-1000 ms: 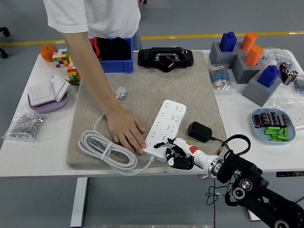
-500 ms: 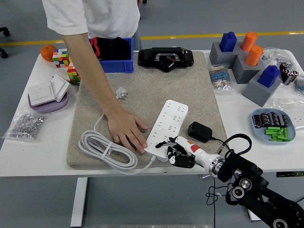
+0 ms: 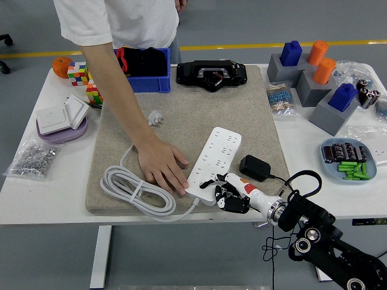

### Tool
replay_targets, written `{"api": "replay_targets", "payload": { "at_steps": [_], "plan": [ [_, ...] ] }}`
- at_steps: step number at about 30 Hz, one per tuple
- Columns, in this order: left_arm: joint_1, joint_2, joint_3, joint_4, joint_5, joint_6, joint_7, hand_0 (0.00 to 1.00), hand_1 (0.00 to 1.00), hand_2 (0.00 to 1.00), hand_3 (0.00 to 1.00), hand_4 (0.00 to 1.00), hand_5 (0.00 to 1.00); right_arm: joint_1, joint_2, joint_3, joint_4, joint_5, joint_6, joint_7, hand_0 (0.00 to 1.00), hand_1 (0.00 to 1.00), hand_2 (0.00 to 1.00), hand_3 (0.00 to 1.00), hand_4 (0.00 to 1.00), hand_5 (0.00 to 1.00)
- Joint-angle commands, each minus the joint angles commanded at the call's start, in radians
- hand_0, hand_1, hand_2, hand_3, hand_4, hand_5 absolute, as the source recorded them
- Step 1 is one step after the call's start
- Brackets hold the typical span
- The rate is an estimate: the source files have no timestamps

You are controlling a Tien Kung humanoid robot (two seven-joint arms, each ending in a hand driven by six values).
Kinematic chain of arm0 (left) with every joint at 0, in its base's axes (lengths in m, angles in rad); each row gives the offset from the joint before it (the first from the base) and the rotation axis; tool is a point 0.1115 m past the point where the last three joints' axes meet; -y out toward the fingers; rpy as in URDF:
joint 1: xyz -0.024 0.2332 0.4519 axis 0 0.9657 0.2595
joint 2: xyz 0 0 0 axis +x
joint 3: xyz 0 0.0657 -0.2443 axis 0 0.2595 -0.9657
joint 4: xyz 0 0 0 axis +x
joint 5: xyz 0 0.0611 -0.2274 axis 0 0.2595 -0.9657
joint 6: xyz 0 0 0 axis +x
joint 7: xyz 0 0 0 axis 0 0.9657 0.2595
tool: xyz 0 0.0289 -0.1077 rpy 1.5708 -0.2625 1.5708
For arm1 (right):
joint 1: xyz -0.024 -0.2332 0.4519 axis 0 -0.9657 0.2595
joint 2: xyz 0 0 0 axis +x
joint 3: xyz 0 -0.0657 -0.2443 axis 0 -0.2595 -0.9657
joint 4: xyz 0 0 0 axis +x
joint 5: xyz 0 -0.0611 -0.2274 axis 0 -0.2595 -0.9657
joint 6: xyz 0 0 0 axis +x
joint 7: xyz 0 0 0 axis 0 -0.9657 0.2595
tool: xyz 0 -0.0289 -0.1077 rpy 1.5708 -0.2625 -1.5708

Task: Press the white button,pick up the black plug,place it near the board,insert it into the board

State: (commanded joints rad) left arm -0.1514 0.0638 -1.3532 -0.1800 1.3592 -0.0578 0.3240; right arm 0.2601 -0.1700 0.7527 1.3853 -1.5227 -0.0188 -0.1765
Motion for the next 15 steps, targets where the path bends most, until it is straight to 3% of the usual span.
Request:
{"api": "replay_targets", "payload": {
  "at_steps": [12,15],
  "plan": [
    [0.002,0.001,-0.001,0.000,0.007,-0.001,0.002,0.707,0.663,0.590,0.682,0.648,0.284,-0.009,-0.003,0.023,0.088,0.019,0.005,-0.006,0.002,0.002,0.132,0.729,0.120,0.002],
    [0.003,0.001,-0.001,0.000,0.007,-0.002,0.002,0.707,0.663,0.590,0.682,0.649,0.285,-0.013,-0.004,0.036,0.092,0.009,-0.025,0.023,0.002,0.002,0.131,0.714,0.132,0.002]
  ]
}}
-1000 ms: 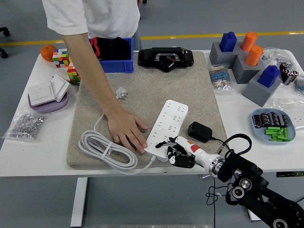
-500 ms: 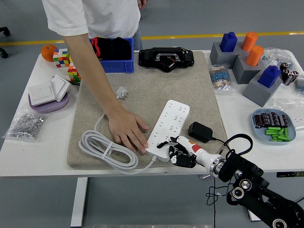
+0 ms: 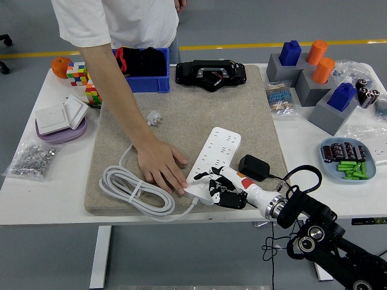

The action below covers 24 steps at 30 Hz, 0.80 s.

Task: Press the white button,pick up the black plug,place it near the board,insert it into the board

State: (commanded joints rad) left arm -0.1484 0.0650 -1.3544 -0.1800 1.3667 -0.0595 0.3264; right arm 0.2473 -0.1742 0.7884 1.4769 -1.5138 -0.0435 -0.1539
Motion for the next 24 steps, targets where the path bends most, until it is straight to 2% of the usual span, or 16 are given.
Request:
{"api": "replay_targets", "payload": {
  "at_steps": [4,5,10,11,16,17,22,23,24],
  "plan": [
    [-0.001,0.000,0.002,0.000,0.000,-0.001,0.000,0.707,0.663,0.590,0.682,0.649,0.285,-0.006,-0.002,0.025,-0.012,-0.017,-0.070,0.072,0.002,0.002,0.131,0.714,0.132,0.002],
    [-0.002,0.001,0.002,0.000,0.000,-0.001,0.000,0.707,0.664,0.589,0.682,0.648,0.283,-0.008,-0.002,0.032,-0.015,-0.019,-0.082,0.081,0.073,0.084,0.159,0.646,0.345,0.002],
    [-0.003,0.002,0.004,0.000,0.000,-0.001,0.001,0.707,0.664,0.589,0.682,0.648,0.283,-0.013,-0.006,0.069,-0.036,-0.037,-0.113,0.102,0.073,0.084,0.159,0.646,0.345,0.002],
    [-0.003,0.002,0.005,0.000,0.000,-0.001,0.001,0.707,0.663,0.590,0.682,0.649,0.281,-0.014,-0.006,0.079,-0.042,-0.046,-0.120,0.107,0.576,0.564,0.542,0.651,0.721,0.061],
    [-0.004,0.002,0.007,0.000,-0.003,-0.001,0.001,0.707,0.663,0.590,0.682,0.649,0.281,-0.018,-0.007,0.100,-0.062,-0.068,-0.145,0.120,0.576,0.564,0.542,0.651,0.721,0.061],
    [-0.004,0.001,0.008,0.000,-0.003,-0.001,0.001,0.707,0.664,0.590,0.682,0.649,0.284,-0.019,-0.007,0.101,-0.066,-0.070,-0.150,0.123,0.749,0.722,0.714,0.778,0.900,0.147],
    [-0.003,0.001,0.010,0.000,-0.003,-0.001,0.001,0.707,0.664,0.590,0.682,0.649,0.284,-0.024,-0.003,0.108,-0.101,-0.087,-0.189,0.139,0.749,0.722,0.714,0.778,0.900,0.147],
    [-0.003,0.001,0.009,0.000,-0.003,-0.001,0.001,0.707,0.663,0.590,0.682,0.650,0.284,-0.025,-0.003,0.108,-0.104,-0.088,-0.193,0.142,0.782,0.801,0.790,0.824,0.998,0.252],
    [-0.003,0.001,0.009,0.000,-0.003,-0.001,0.001,0.707,0.663,0.590,0.682,0.650,0.284,-0.026,-0.004,0.108,-0.109,-0.092,-0.202,0.147,0.782,0.801,0.790,0.824,0.998,0.252]
  ]
}}
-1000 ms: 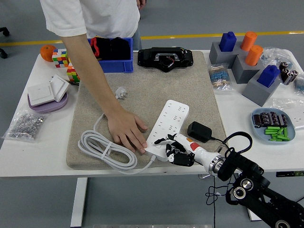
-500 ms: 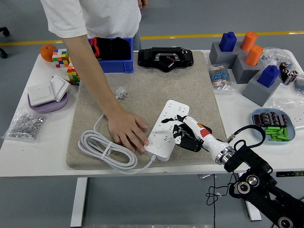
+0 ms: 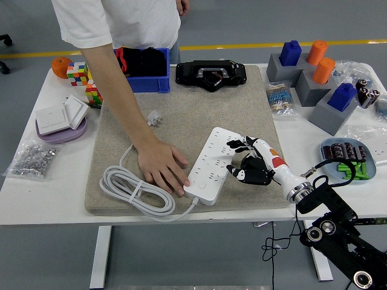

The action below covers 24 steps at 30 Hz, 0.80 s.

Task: Press the white button,pick up the black plug,place it near the board,insert it into the board

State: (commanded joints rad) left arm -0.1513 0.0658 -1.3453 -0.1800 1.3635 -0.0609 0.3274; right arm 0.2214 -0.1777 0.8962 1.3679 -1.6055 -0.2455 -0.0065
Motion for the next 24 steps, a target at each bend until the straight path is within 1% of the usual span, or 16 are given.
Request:
{"api": "replay_targets", "payload": {
  "at_steps": [4,5,11,16,17,22,23,24],
  "plan": [
    [0.000,-0.001,0.000,0.000,-0.001,0.000,0.000,0.707,0.663,0.590,0.682,0.650,0.284,-0.003,0.000,0.004,-0.012,-0.010,-0.016,0.008,0.782,0.801,0.790,0.824,0.998,0.252],
    [0.000,-0.001,0.000,0.000,-0.001,0.001,-0.001,0.707,0.664,0.590,0.682,0.650,0.283,-0.003,0.000,0.005,-0.015,-0.012,-0.018,0.009,0.889,0.818,0.793,0.834,0.998,0.266],
    [-0.001,-0.002,0.000,0.000,-0.004,0.001,-0.001,0.707,0.664,0.589,0.682,0.650,0.286,-0.010,-0.003,0.012,-0.016,-0.010,-0.012,0.006,0.894,0.814,0.781,0.832,0.998,0.268],
    [0.000,-0.003,-0.003,0.000,-0.005,0.002,-0.002,0.707,0.664,0.589,0.682,0.650,0.286,-0.026,-0.010,0.014,0.027,-0.003,-0.005,0.006,0.894,0.814,0.781,0.832,0.998,0.268],
    [0.001,-0.003,-0.004,0.000,-0.005,0.002,-0.002,0.707,0.663,0.590,0.682,0.650,0.286,-0.029,-0.011,0.014,0.038,0.000,-0.005,0.008,0.857,0.772,0.740,0.820,0.998,0.271],
    [0.001,-0.004,-0.007,0.000,-0.001,0.002,-0.002,0.707,0.663,0.590,0.682,0.650,0.286,-0.037,-0.014,0.013,0.073,0.013,-0.007,0.013,0.857,0.772,0.740,0.820,0.998,0.271],
    [0.001,-0.004,-0.007,0.000,-0.001,0.002,-0.002,0.707,0.663,0.590,0.682,0.650,0.286,-0.038,-0.014,0.013,0.077,0.014,-0.008,0.014,0.787,0.730,0.712,0.809,0.998,0.264],
    [0.001,-0.004,-0.007,0.000,-0.002,0.002,-0.002,0.707,0.663,0.590,0.682,0.650,0.286,-0.039,-0.015,0.013,0.086,0.016,-0.009,0.016,0.787,0.730,0.712,0.809,0.998,0.264]
  ]
}}
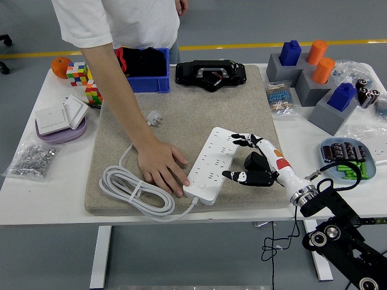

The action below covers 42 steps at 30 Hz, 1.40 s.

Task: Press the white button,pick up the black plug,place it near the board,insert it into the board

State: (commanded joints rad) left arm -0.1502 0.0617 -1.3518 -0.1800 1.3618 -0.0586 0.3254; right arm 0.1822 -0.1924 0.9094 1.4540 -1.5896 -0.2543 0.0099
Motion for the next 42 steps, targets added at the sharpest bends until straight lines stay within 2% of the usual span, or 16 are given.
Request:
{"api": "replay_targets", "payload": {
  "at_steps": [7,12,16,21,29,30,35,36,41,42],
  "plan": [
    [-0.001,-0.001,-0.002,0.000,0.000,0.001,-0.001,0.707,0.663,0.590,0.682,0.650,0.286,0.003,0.003,0.008,0.005,0.012,-0.018,0.026,0.768,0.706,0.687,0.801,0.998,0.252],
    [-0.001,-0.001,0.001,0.000,-0.002,0.000,-0.001,0.707,0.663,0.590,0.681,0.650,0.286,0.007,0.005,0.025,-0.042,0.009,-0.027,0.029,0.769,0.698,0.680,0.781,0.998,0.225],
    [-0.001,-0.001,0.000,0.000,-0.003,0.001,-0.001,0.707,0.663,0.590,0.681,0.650,0.286,0.009,0.006,0.037,-0.105,-0.009,-0.034,0.030,0.769,0.698,0.680,0.781,0.998,0.225],
    [0.000,-0.002,-0.001,0.000,-0.002,0.001,-0.001,0.707,0.663,0.591,0.681,0.650,0.286,0.009,0.008,0.043,-0.142,-0.022,-0.033,0.029,0.783,0.717,0.695,0.771,0.998,0.224],
    [-0.001,-0.003,0.001,0.000,-0.003,0.001,-0.002,0.707,0.663,0.590,0.681,0.649,0.286,0.009,0.010,0.049,-0.174,-0.027,-0.041,0.033,0.800,0.731,0.709,0.762,0.998,0.213],
    [-0.001,-0.003,0.002,0.000,-0.004,0.001,-0.002,0.708,0.663,0.590,0.681,0.649,0.285,0.009,0.010,0.050,-0.179,-0.031,-0.045,0.032,0.791,0.725,0.702,0.747,0.994,0.186],
    [-0.003,-0.003,0.002,0.000,-0.005,0.001,-0.002,0.708,0.663,0.590,0.681,0.649,0.285,0.009,0.011,0.055,-0.198,-0.041,-0.066,0.036,0.791,0.725,0.702,0.747,0.994,0.186],
    [-0.003,-0.003,0.003,0.000,-0.005,0.001,-0.002,0.707,0.663,0.590,0.680,0.649,0.285,0.009,0.011,0.056,-0.201,-0.042,-0.067,0.036,0.763,0.705,0.677,0.730,0.960,0.133],
    [-0.003,-0.003,0.004,0.000,-0.005,0.001,-0.002,0.707,0.663,0.590,0.680,0.649,0.285,0.009,0.010,0.055,-0.209,-0.046,-0.070,0.038,0.763,0.705,0.677,0.730,0.960,0.133],
    [-0.003,-0.003,0.004,0.000,-0.006,0.001,-0.002,0.708,0.663,0.590,0.680,0.648,0.284,0.009,0.010,0.054,-0.213,-0.049,-0.069,0.037,0.701,0.652,0.624,0.689,0.922,0.072]
  ]
}}
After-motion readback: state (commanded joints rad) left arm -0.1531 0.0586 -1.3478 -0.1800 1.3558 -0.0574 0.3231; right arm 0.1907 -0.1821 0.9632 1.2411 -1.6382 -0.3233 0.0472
